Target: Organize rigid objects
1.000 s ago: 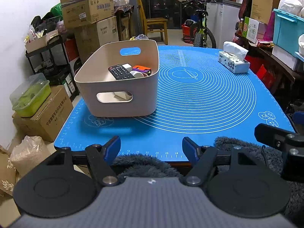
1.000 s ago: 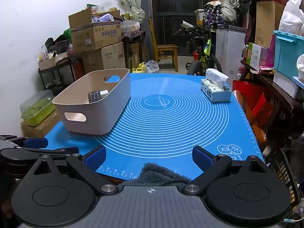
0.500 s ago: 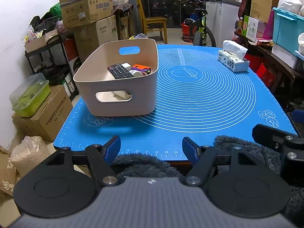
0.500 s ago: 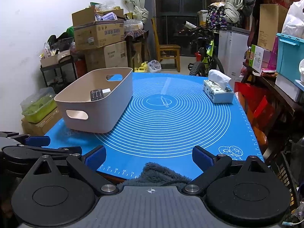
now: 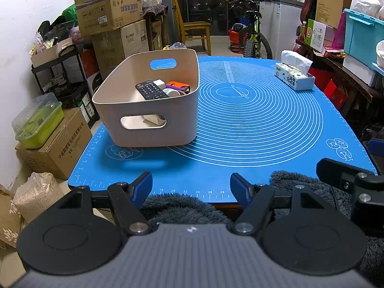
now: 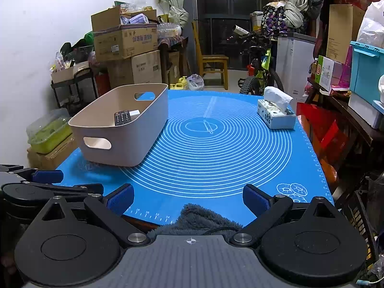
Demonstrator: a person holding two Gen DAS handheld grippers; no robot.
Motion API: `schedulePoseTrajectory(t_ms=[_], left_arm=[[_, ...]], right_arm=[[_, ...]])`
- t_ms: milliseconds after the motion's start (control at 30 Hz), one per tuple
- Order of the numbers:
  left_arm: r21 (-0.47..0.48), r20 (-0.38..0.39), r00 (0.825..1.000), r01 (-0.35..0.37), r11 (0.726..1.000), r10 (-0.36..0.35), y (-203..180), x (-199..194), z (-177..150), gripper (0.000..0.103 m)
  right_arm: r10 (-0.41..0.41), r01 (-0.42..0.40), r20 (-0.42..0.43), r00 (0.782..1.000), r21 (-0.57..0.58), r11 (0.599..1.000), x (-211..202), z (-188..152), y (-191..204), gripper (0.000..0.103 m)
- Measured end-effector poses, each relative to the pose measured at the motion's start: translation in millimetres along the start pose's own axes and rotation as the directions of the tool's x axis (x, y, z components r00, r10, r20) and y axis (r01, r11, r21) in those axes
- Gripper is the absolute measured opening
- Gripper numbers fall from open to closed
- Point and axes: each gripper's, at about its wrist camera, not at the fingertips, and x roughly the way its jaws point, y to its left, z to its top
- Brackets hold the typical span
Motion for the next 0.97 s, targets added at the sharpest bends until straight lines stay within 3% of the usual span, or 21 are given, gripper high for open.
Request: schedulePoseTrajectory(t_ms=[967], left_arm=[[0.002, 0.007, 1.000, 0.002, 1.000, -0.002, -1.8, -3.6, 2.1, 0.076]], right_arm=[[0.001, -0.001, -0.006, 1.000, -0.001, 1.000, 2.8, -0.3, -2.0, 0.097]])
